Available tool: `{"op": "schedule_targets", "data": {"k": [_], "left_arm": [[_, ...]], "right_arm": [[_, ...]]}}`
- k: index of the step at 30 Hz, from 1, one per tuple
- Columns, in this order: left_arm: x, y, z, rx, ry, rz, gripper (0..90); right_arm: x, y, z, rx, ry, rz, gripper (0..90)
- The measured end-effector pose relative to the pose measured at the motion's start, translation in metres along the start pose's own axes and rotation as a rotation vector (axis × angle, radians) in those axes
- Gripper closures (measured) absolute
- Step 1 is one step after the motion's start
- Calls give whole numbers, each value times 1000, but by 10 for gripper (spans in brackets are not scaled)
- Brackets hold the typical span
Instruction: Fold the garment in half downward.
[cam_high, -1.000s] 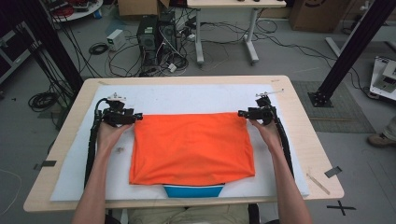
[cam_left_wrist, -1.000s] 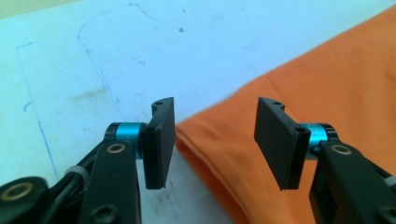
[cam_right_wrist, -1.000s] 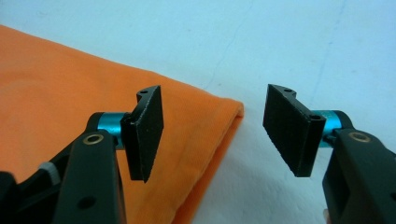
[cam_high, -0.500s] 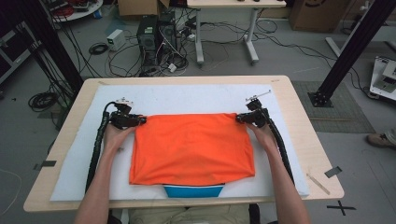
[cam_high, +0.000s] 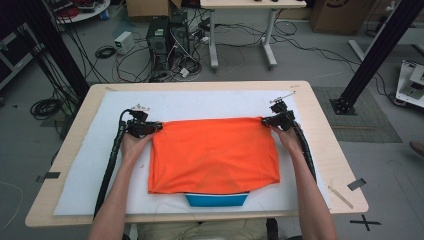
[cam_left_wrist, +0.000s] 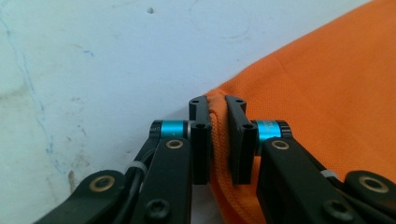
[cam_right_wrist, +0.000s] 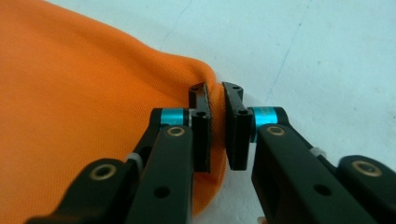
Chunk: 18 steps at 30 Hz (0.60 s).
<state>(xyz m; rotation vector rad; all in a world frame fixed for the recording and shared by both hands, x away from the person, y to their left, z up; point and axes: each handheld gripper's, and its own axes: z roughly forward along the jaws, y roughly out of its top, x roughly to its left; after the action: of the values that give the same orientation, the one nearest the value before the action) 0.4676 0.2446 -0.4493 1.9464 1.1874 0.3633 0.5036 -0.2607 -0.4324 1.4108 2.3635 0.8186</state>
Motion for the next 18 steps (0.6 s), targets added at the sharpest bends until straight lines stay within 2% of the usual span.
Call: {"op": "schedule_targets", "data": {"k": [1, 2, 3, 4, 5, 6, 7, 9, 10, 11, 12, 13, 14, 15, 16, 17, 18], "left_arm": [[1, 0, 0, -4, -2, -4, 804], [1, 0, 0, -3, 2, 7, 773], [0, 0, -1, 1, 21, 17, 718], [-2, 2, -4, 11, 69, 38, 644], [-2, 2, -4, 11, 69, 38, 603], [-5, 3, -13, 1, 99, 47, 566], [-5, 3, -13, 1, 99, 47, 529], [-11, 2, -26, -25, 113, 68, 520], [-19, -2, -39, -38, 102, 83, 502], [-19, -2, -39, -38, 102, 83, 493], [-25, -6, -46, -33, 83, 94, 493], [-31, -12, -53, -32, 71, 108, 493], [-44, -25, -67, -43, 41, 125, 492], [-44, -25, -67, -43, 41, 125, 491], [-50, -33, -74, -58, 24, 118, 491], [-61, -46, -88, -68, -23, 104, 490], [-67, -52, -93, -67, -47, 124, 490]], "right_arm": [[0, 0, 0, 0, 0, 0, 823], [2, 0, -2, 2, -18, -4, 681], [3, 0, -4, 1, -39, 6, 615], [4, -1, -9, -15, -56, 18, 583], [4, -1, -9, -15, -56, 18, 583], [5, -5, -23, -73, -56, 54, 542], [5, -5, -23, -73, -56, 54, 542], [9, -14, -38, -118, -56, 51, 541], [14, -27, -52, -154, -27, 50, 541], [14, -27, -52, -154, -27, 50, 541], [21, -43, -64, -159, -2, 54, 529], [21, -43, -64, -159, -2, 54, 529], [27, -60, -73, -172, 32, 41, 527], [27, -60, -73, -172, 32, 41, 527], [31, -69, -78, -175, 45, 47, 527], [36, -85, -85, -183, 74, 51, 527], [39, -93, -87, -175, 87, 57, 526]]}}
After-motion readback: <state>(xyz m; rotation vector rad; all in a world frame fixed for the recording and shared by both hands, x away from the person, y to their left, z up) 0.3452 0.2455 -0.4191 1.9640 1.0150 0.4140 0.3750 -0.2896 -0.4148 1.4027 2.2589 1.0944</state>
